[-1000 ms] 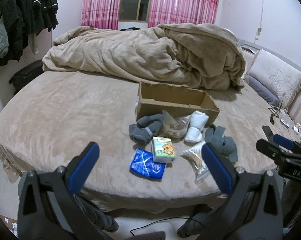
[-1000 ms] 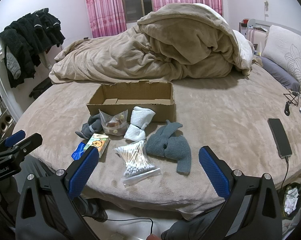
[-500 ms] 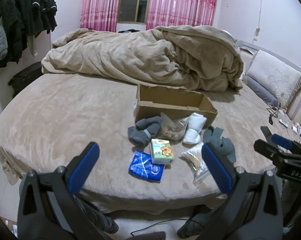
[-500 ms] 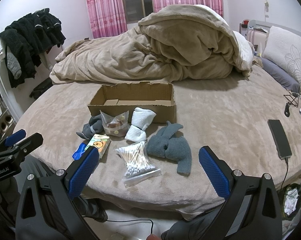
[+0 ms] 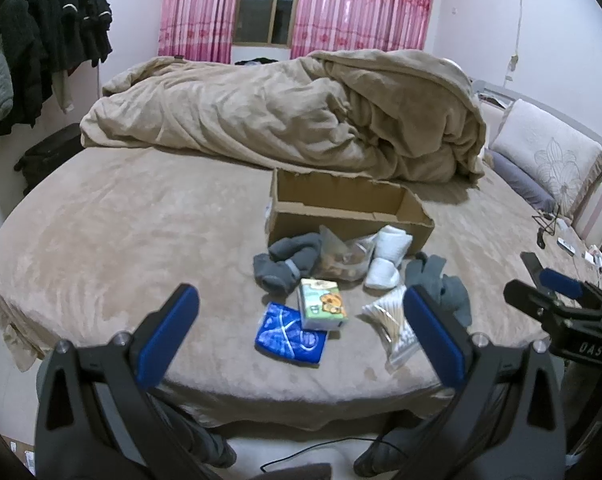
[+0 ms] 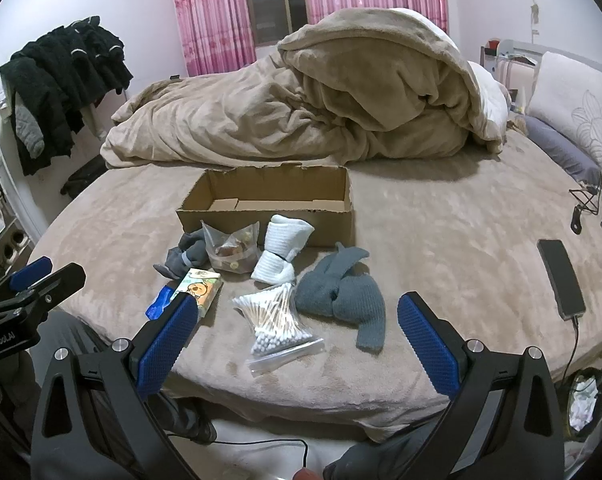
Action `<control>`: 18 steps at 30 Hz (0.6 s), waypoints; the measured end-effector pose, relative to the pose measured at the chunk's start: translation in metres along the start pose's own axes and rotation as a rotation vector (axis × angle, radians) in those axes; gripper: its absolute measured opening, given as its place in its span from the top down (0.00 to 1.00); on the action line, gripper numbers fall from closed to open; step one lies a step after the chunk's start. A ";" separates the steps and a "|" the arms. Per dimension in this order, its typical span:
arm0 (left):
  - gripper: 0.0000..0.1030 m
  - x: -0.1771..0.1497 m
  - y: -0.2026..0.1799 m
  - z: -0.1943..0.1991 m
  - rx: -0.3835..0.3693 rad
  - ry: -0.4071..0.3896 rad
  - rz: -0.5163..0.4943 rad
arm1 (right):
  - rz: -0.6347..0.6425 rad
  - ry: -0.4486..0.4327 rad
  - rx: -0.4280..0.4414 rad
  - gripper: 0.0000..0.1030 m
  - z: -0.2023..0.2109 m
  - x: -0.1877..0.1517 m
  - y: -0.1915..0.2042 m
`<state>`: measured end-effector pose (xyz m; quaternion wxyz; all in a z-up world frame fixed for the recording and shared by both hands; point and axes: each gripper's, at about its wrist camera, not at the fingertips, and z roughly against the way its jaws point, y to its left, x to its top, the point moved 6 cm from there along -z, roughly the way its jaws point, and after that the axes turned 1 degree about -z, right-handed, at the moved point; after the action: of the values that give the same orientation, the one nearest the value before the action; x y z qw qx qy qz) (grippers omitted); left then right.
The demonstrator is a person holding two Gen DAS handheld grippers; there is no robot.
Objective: Organize objects
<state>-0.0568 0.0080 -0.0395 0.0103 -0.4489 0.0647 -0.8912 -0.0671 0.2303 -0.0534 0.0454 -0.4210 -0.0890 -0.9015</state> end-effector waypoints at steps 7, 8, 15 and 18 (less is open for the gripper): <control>0.00 0.001 -0.001 -0.012 0.003 0.010 -0.011 | 0.013 -0.001 -0.003 0.01 -0.007 0.006 -0.002; 0.00 0.000 0.000 -0.017 0.006 0.016 -0.013 | 0.014 0.000 -0.004 0.01 -0.009 0.007 -0.003; 0.00 -0.014 0.000 -0.054 -0.002 0.090 -0.028 | 0.039 0.026 -0.048 0.01 -0.042 0.011 -0.018; 0.00 -0.026 -0.003 -0.074 -0.013 0.135 -0.048 | 0.032 0.047 -0.061 0.01 -0.058 0.009 -0.029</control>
<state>-0.1007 0.0211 -0.1034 -0.0182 -0.3894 0.0601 -0.9189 -0.1209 0.2470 -0.0868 0.0492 -0.4022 -0.0535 -0.9127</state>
